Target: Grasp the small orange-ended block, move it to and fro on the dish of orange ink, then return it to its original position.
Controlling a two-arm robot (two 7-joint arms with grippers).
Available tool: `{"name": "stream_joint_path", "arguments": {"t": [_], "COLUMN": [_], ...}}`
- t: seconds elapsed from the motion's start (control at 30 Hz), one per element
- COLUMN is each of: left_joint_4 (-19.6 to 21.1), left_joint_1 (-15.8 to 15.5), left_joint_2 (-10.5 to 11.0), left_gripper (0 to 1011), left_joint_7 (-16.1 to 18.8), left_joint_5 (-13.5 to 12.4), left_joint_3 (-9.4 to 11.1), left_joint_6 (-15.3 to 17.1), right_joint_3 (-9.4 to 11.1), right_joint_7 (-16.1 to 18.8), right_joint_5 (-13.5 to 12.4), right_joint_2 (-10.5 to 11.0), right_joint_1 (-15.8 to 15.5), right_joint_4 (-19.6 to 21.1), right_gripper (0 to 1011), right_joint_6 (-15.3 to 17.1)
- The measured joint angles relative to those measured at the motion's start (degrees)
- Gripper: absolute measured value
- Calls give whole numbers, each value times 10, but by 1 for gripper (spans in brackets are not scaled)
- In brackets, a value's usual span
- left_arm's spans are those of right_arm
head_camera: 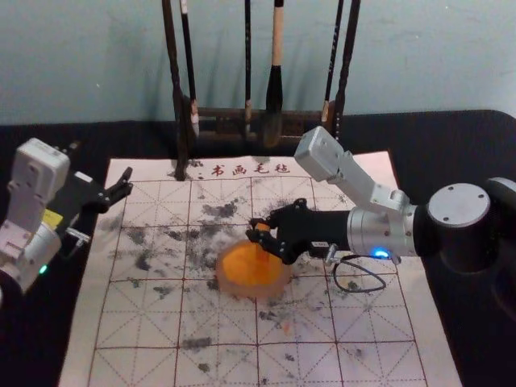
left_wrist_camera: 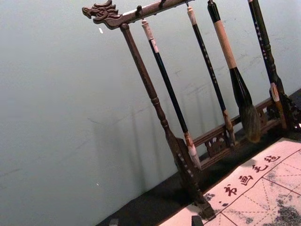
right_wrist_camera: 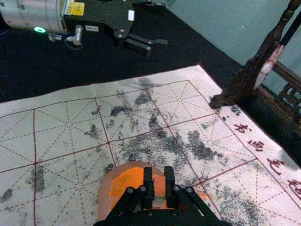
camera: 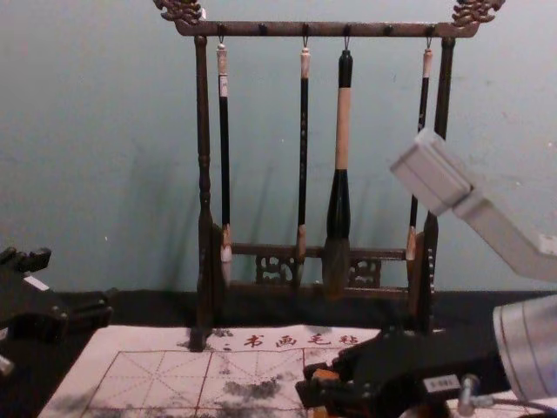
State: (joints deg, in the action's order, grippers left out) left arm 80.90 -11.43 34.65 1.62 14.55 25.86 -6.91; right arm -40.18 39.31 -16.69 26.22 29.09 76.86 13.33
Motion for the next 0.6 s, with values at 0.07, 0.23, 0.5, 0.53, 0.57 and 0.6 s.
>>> {"name": "stream_joint_path", "arguments": {"t": [0.07, 0.23, 0.5, 0.53, 0.57, 0.6], "left_joint_4": [0, 0, 0, 0, 0, 0], "left_joint_1": [0, 0, 0, 0, 0, 0], "left_joint_2": [0, 0, 0, 0, 0, 0], "left_gripper": [1001, 1002, 1001, 1001, 1001, 1001], "left_joint_7": [0, 0, 0, 0, 0, 0], "left_joint_5": [0, 0, 0, 0, 0, 0], "left_joint_3": [0, 0, 0, 0, 0, 0], "left_joint_6": [0, 0, 0, 0, 0, 0], "right_joint_3": [-1, -3, -7, -7, -7, -8], "right_joint_7": [1, 3, 6, 6, 6, 7], "right_joint_5": [-1, -2, -7, -7, -8, -9], "right_joint_2": [3, 6, 8, 8, 8, 7], "right_joint_1": [-2, -5, -10, -10, -10, -10], "right_joint_4": [4, 10, 18, 18, 19, 19], "right_gripper": [130, 131, 130, 130, 130, 130], "right_joint_6": [0, 0, 3, 4, 4, 4]}}
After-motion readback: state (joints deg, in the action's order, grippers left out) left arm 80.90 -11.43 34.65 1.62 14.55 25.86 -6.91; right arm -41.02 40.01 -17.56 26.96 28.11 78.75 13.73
